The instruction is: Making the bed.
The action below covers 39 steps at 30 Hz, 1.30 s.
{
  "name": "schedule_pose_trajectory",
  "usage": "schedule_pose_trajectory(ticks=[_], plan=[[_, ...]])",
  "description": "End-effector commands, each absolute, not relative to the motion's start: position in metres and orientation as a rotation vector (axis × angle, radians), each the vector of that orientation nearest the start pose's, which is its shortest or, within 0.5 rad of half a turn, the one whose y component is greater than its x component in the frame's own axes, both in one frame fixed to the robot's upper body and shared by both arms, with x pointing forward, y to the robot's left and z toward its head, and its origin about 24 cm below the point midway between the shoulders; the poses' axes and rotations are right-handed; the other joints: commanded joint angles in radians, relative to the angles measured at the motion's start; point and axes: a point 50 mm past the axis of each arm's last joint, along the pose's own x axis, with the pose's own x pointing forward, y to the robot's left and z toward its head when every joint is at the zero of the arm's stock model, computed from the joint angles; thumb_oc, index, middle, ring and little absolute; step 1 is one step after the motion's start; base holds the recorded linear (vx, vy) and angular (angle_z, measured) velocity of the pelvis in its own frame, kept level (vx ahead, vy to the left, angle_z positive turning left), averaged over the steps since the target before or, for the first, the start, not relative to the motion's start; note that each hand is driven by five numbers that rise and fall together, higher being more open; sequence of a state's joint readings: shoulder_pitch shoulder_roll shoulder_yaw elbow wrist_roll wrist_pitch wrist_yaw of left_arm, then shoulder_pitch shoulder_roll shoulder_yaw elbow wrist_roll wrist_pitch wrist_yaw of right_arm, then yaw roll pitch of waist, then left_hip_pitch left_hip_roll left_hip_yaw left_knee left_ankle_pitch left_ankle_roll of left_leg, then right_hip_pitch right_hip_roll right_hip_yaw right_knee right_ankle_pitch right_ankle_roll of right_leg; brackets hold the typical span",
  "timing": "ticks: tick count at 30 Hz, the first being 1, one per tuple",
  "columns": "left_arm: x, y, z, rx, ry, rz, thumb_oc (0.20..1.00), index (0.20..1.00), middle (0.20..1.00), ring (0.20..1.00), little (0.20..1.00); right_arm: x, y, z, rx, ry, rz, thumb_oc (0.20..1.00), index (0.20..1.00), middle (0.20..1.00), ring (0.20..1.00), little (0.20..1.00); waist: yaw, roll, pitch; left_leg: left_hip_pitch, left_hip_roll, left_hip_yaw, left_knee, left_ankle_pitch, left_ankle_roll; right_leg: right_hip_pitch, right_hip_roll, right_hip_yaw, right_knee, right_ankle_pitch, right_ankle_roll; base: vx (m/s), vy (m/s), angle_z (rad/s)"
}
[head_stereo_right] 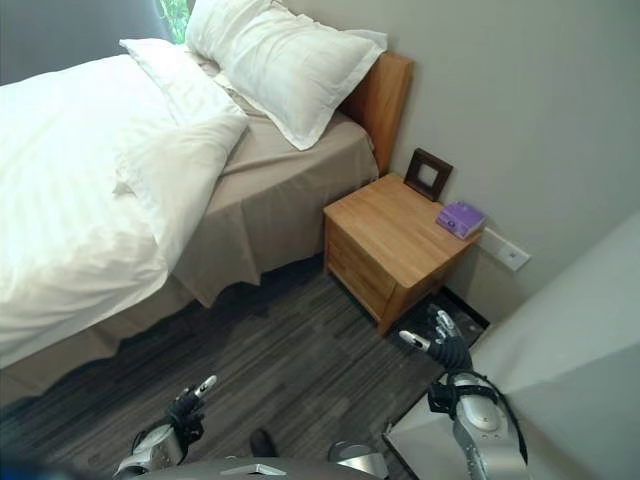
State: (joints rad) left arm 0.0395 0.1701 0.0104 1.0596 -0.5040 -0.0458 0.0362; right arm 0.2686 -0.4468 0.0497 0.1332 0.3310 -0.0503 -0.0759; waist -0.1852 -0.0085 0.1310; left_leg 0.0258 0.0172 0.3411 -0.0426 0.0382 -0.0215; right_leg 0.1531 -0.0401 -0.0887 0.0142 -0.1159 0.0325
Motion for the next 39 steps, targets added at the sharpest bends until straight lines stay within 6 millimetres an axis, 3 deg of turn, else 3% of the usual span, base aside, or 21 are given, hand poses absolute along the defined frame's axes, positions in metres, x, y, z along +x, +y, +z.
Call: schedule_pose_trajectory(ticks=[1, 4, 6, 7, 8, 9, 12, 13, 15, 16, 19, 23, 24, 26, 28, 29, 30, 32, 33, 39], plan=[[0.136, 0.231, -0.144, -0.232, 0.935, 0.414, 1.000, 1.000, 1.000, 1.000, 1.000, 0.211, -0.249, 0.003, -0.091, 0.208, -0.127, 1.000, 1.000, 1.000, 1.000, 1.000, 0.034, -0.066, -0.006, 0.011, -0.006, -0.066, 0.025, -0.007, -0.015, 0.048, 0.037, 0.022, -0.079, 0.029, -0.017, 0.34, 0.280, 0.03], [0.134, 0.236, -0.143, -0.224, 0.932, 0.435, 1.000, 1.000, 1.000, 1.000, 1.000, 0.212, -0.244, 0.002, -0.069, 0.203, -0.123, 1.000, 1.000, 1.000, 1.000, 1.000, 0.043, -0.055, -0.021, 0.044, -0.022, -0.060, -0.002, -0.046, 0.019, 0.041, 0.016, 0.026, -0.034, 0.016, 0.016, 0.31, 0.323, 0.15], [0.138, 0.239, -0.142, -0.225, 0.925, 0.442, 1.000, 1.000, 1.000, 1.000, 1.000, 0.218, -0.237, 0.005, -0.073, 0.186, -0.099, 1.000, 1.000, 1.000, 1.000, 1.000, 0.050, -0.045, -0.012, 0.072, -0.028, -0.048, -0.018, -0.066, 0.043, -0.025, 0.002, 0.029, 0.128, 0.016, 0.040, 0.22, 0.400, -0.04], [0.145, 0.249, -0.137, -0.180, 0.918, 0.461, 1.000, 1.000, 1.000, 1.000, 1.000, 0.231, -0.220, 0.011, -0.042, 0.145, -0.049, 1.000, 1.000, 1.000, 1.000, 1.000, 0.049, -0.043, 0.033, 0.121, -0.048, -0.039, -0.031, -0.085, 0.079, -0.178, -0.027, 0.051, 0.445, 0.112, 0.075, 0.13, 0.370, -0.27], [0.148, 0.251, -0.136, -0.169, 0.908, 0.463, 1.000, 1.000, 1.000, 1.000, 1.000, 0.232, -0.215, 0.011, -0.029, 0.142, -0.034, 1.000, 1.000, 1.000, 1.000, 1.000, 0.050, -0.046, 0.042, 0.132, -0.050, -0.045, -0.043, -0.083, 0.080, -0.217, -0.017, 0.075, 0.500, 0.117, 0.073, 0.14, 0.319, -0.47], [0.149, 0.253, -0.135, -0.167, 0.903, 0.457, 1.000, 1.000, 1.000, 1.000, 1.000, 0.234, -0.211, 0.011, -0.019, 0.139, -0.020, 1.000, 1.000, 1.000, 1.000, 1.000, 0.048, -0.044, 0.045, 0.139, -0.048, -0.060, -0.045, -0.084, 0.078, -0.243, 0.011, 0.105, 0.503, 0.099, 0.068, 0.17, 0.096, -0.13], [0.148, 0.254, -0.134, -0.134, 0.907, 0.425, 1.000, 1.000, 1.000, 1.000, 1.000, 0.239, -0.209, 0.020, -0.006, 0.096, 0.002, 1.000, 1.000, 1.000, 1.000, 1.000, 0.041, -0.025, 0.025, 0.130, -0.045, -0.106, -0.045, -0.079, 0.064, -0.264, 0.104, 0.167, 0.330, 0.050, 0.046, 0.19, 0.035, 0.51], [0.150, 0.256, -0.134, -0.054, 0.922, 0.419, 1.000, 1.000, 1.000, 1.000, 1.000, 0.240, -0.212, 0.023, -0.032, 0.086, -0.010, 1.000, 1.000, 1.000, 1.000, 1.000, 0.048, -0.025, 0.022, 0.133, -0.049, -0.126, -0.045, -0.080, 0.060, -0.225, 0.098, 0.153, 0.250, 0.048, 0.036, 0.17, -0.006, 0.82], [0.142, 0.251, -0.138, -0.109, 0.945, 0.410, 1.000, 1.000, 1.000, 1.000, 1.000, 0.242, -0.201, 0.030, -0.009, 0.054, 0.039, 1.000, 1.000, 1.000, 1.000, 1.000, 0.048, -0.024, 0.015, 0.138, -0.050, -0.134, -0.045, -0.085, 0.066, -0.219, 0.092, 0.147, 0.291, 0.057, 0.042, 0.18, -0.010, 0.92], [0.136, 0.253, -0.140, -0.077, 0.964, 0.417, 1.000, 1.000, 1.000, 1.000, 1.000, 0.241, -0.204, 0.029, -0.013, 0.054, 0.031, 1.000, 1.000, 1.000, 1.000, 1.000, 0.052, -0.028, 0.009, 0.141, -0.055, -0.154, -0.045, -0.091, 0.070, -0.205, 0.096, 0.153, 0.289, 0.033, 0.033, 0.16, -0.032, 0.75], [0.126, 0.246, -0.146, -0.156, 0.990, 0.442, 1.000, 1.000, 1.000, 1.000, 1.000, 0.250, -0.198, 0.044, -0.020, -0.003, 0.084, 1.000, 1.000, 1.000, 1.000, 1.000, 0.060, -0.014, -0.019, 0.136, -0.066, -0.175, -0.045, -0.095, 0.062, -0.113, 0.100, 0.158, 0.111, 0.034, 0.016, 0.18, -0.056, 0.48], [0.120, 0.241, -0.150, -0.143, 1.019, 0.410, 1.000, 1.000, 1.000, 1.000, 1.000, 0.248, -0.199, 0.048, -0.039, -0.017, 0.105, 1.000, 1.000, 1.000, 1.000, 1.000, 0.064, -0.012, -0.034, 0.134, -0.069, -0.178, -0.045, -0.099, 0.059, -0.075, 0.100, 0.156, 0.043, 0.031, 0.007, 0.11, -0.062, -0.06], [0.141, 0.255, -0.136, -0.106, 0.928, 0.464, 1.000, 1.000, 1.000, 1.000, 1.000, 0.245, -0.187, 0.028, 0.197, 0.072, 0.056, 1.000, 1.000, 1.000, 1.000, 1.000, 0.110, -0.026, 0.044, 0.142, -0.062, 0.047, -0.044, -0.077, 0.094, -0.223, -0.093, -0.177, 0.598, 0.127, 0.151, 0.10, -0.019, 0.04], [0.146, 0.254, -0.133, -0.094, 0.912, 0.435, 1.000, 1.000, 1.000, 1.000, 1.000, 0.241, -0.192, 0.021, 0.129, 0.113, 0.041, 1.000, 1.000, 1.000, 1.000, 1.000, 0.106, -0.011, 0.038, 0.153, -0.054, 0.022, -0.045, -0.085, 0.092, -0.228, -0.119, -0.193, 0.546, 0.096, 0.125, 0.12, 0.012, 0.34], [0.158, 0.250, -0.128, -0.073, 0.867, 0.379, 1.000, 1.000, 1.000, 1.000, 1.000, 0.240, -0.199, 0.017, 0.125, 0.136, 0.013, 1.000, 1.000, 1.000, 1.000, 1.000, 0.112, -0.003, 0.021, 0.138, -0.030, -0.021, -0.045, -0.087, 0.077, -0.170, -0.089, -0.166, 0.289, 0.075, 0.082, 0.13, -0.112, 0.31], [0.159, 0.248, -0.127, -0.070, 0.862, 0.354, 1.000, 1.000, 1.000, 1.000, 1.000, 0.240, -0.202, 0.016, 0.112, 0.139, 0.011, 1.000, 1.000, 1.000, 1.000, 1.000, 0.120, -0.006, 0.011, 0.127, -0.025, -0.030, -0.045, -0.085, 0.075, -0.152, -0.058, -0.117, 0.139, 0.080, 0.068, 0.08, -0.127, 0.27], [0.159, 0.248, -0.127, -0.070, 0.862, 0.354, 1.000, 1.000, 1.000, 1.000, 1.000, 0.240, -0.202, 0.016, 0.112, 0.139, 0.011, 1.000, 1.000, 1.000, 1.000, 1.000, 0.121, -0.005, 0.010, 0.127, -0.023, -0.028, -0.045, -0.085, 0.075, -0.149, -0.056, -0.116, 0.132, 0.084, 0.067, 0.06, -0.119, 0.17], [0.158, 0.249, -0.128, -0.042, 0.876, 0.336, 1.000, 1.000, 1.000, 1.000, 1.000, 0.243, -0.206, 0.015, 0.072, 0.155, 0.008, 1.000, 1.000, 1.000, 1.000, 1.000, 0.130, -0.022, -0.009, 0.121, -0.033, -0.064, -0.045, -0.093, 0.071, -0.118, -0.021, 0.010, -0.070, 0.108, 0.069, 0.13, -0.160, 0.05], [0.154, 0.252, -0.130, -0.022, 0.896, 0.333, 1.000, 1.000, 1.000, 1.000, 1.000, 0.248, -0.213, 0.020, 0.021, 0.140, -0.001, 1.000, 1.000, 1.000, 1.000, 1.000, 0.149, -0.034, -0.019, 0.121, -0.041, -0.107, -0.045, -0.095, 0.068, -0.145, 0.000, 0.106, -0.101, 0.118, 0.077, 0.12, -0.163, 0.46], [0.125, 0.253, -0.142, -0.039, 0.987, 0.372, 1.000, 1.000, 1.000, 1.000, 1.000, 0.264, -0.231, 0.031, -0.084, 0.121, -0.037, 1.000, 1.000, 1.000, 1.000, 1.000, 0.192, -0.050, -0.037, 0.158, -0.042, -0.203, -0.045, -0.101, 0.054, -0.096, 0.013, 0.083, -0.101, 0.114, 0.065, 0.18, -0.229, 0.86]])
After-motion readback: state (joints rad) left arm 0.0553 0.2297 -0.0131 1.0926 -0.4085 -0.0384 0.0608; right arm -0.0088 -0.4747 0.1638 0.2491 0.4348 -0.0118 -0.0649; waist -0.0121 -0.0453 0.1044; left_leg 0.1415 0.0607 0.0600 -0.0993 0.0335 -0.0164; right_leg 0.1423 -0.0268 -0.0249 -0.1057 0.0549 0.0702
